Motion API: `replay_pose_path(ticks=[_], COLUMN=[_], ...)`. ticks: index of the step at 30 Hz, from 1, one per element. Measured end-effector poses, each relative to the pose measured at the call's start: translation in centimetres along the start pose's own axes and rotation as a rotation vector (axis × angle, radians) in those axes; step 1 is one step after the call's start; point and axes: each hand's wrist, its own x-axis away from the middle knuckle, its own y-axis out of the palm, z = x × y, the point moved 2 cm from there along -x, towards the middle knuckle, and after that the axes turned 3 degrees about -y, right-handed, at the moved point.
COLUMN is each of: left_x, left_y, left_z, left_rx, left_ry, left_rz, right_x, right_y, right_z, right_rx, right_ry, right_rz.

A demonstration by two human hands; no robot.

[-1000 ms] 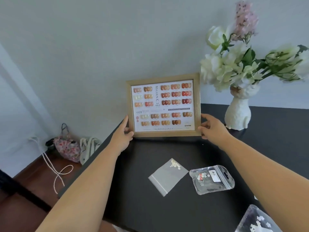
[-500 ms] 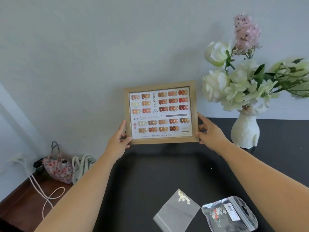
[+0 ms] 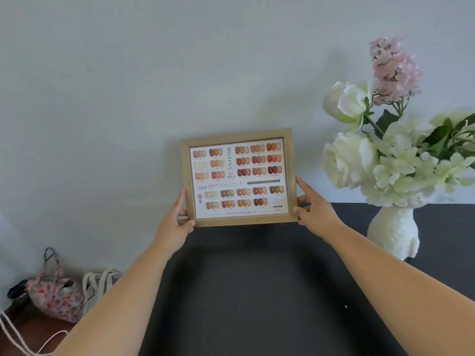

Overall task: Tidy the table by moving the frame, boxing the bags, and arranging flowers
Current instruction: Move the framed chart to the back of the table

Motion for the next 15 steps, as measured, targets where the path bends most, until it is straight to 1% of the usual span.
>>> replay_pose_path(ticks=[8,11,15], left_x=[-3.8,-4.1,-3.9], left_y=[2.5,3.6,4.7], left_z=[1.7,1.6,0.7], left_rx=[-0.069,-0.08,-0.083], left_ry=[0.072,0.09,0.072], left_rz=[-0.018,-0.033,-0.06], right_x=[-2.0,-1.8,-1.3], right_y=[0.2,0.1,0.1], right_z=[2.4,3.8,4.9], right_rx=[-0.044,-0.045,-0.014], right_ry=[0.075,0.103,0.125], right_rz=[0.113,0.132,0.132])
